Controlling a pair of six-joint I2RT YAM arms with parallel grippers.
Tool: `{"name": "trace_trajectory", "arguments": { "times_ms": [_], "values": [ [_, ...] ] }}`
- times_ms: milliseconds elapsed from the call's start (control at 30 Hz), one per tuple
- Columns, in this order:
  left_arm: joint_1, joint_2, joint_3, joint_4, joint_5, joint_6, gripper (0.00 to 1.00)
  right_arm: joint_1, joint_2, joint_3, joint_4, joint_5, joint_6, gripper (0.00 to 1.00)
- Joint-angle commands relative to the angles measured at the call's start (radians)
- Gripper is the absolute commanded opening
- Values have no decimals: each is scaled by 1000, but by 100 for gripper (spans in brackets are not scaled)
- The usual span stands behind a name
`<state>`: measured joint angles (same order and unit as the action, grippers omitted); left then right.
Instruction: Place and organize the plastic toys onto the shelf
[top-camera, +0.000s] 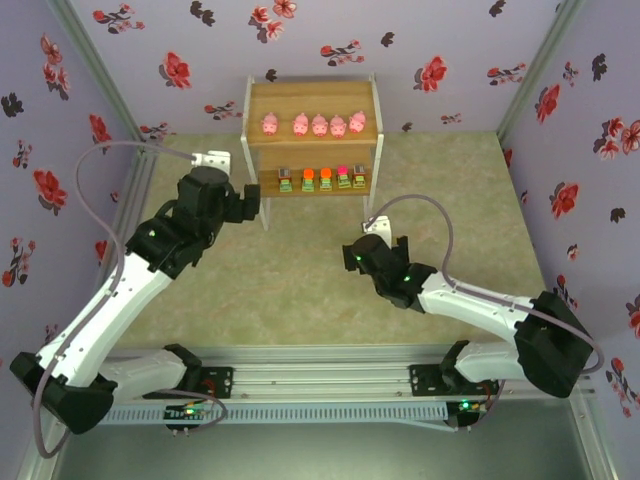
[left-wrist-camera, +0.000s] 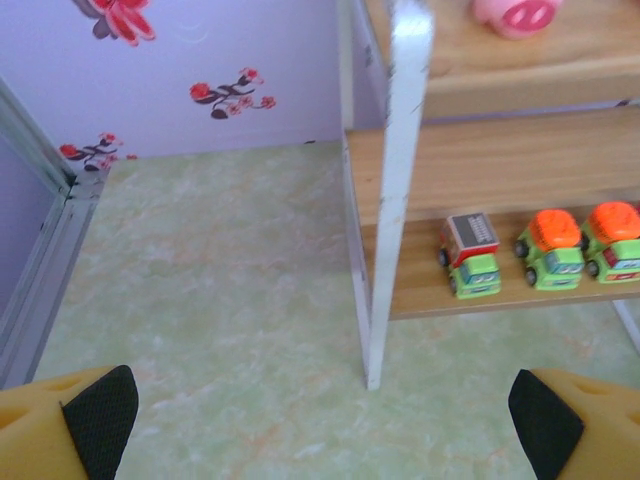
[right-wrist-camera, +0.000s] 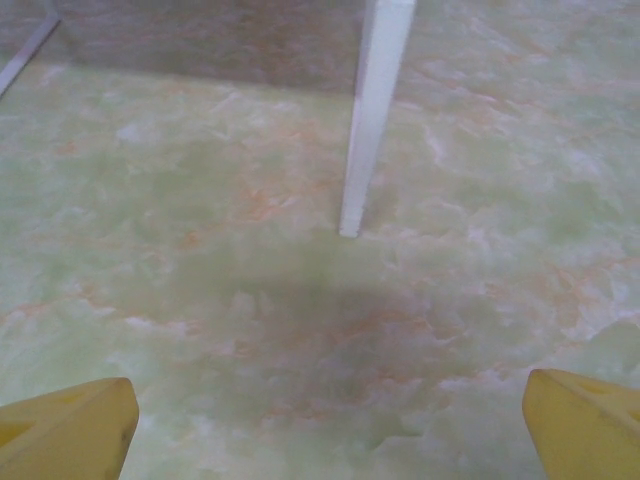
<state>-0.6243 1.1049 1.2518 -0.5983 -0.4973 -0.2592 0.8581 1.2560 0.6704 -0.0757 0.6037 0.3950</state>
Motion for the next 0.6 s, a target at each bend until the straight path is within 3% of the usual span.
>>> {"name": "trace_trajectory", "arguments": {
  "times_ms": [0, 333, 567],
  "values": [
    [27, -18, -64, 72, -20, -8, 100, -17, -27, -23, 1, 92, 39, 99],
    [112, -20, -186, 170, -12, -4, 100, -56, -96, -79, 31, 137, 36, 99],
    [224, -20, -303, 315, 142, 58, 100, -65, -116, -124, 98, 147, 3, 99]
  ]
}}
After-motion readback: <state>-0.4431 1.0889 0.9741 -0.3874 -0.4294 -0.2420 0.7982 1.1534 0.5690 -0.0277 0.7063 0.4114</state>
